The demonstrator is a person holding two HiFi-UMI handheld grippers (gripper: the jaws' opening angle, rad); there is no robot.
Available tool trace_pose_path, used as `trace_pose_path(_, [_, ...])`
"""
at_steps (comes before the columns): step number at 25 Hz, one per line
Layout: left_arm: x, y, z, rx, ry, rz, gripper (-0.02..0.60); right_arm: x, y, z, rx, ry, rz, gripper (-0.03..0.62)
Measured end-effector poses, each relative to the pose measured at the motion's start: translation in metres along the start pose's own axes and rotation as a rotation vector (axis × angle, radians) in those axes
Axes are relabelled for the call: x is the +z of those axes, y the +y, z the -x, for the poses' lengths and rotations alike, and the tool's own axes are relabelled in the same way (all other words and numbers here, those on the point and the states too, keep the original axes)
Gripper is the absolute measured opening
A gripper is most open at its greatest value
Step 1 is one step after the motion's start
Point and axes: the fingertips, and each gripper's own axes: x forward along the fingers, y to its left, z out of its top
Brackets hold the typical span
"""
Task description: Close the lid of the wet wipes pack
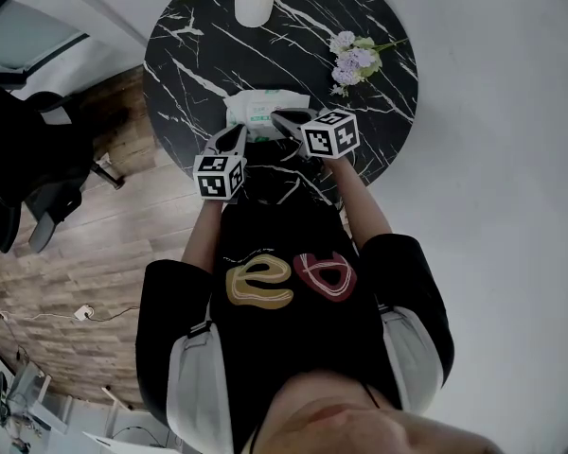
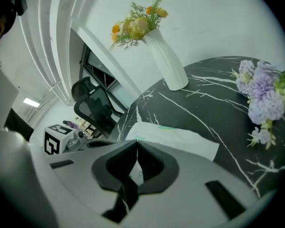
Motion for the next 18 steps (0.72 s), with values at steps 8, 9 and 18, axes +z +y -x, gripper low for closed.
trace_pose_path(8, [-0.001, 0.000, 0.000, 0.004, 0.008, 0.003, 0.025, -0.010, 0.004, -0.006, -0.041, 0.037, 0.050, 0.014])
trace_pose_path(9, [-0.001, 0.000, 0.000, 0.004, 0.008, 0.004, 0.025, -0.011, 0.004, -0.007, -0.046, 0.041, 0.054, 0.012])
trace_pose_path(18, [-0.001, 0.001, 0.001, 0.006, 0.009, 0.006, 0.025, -0.018, 0.005, -0.014, -0.080, 0.080, 0.092, 0.012])
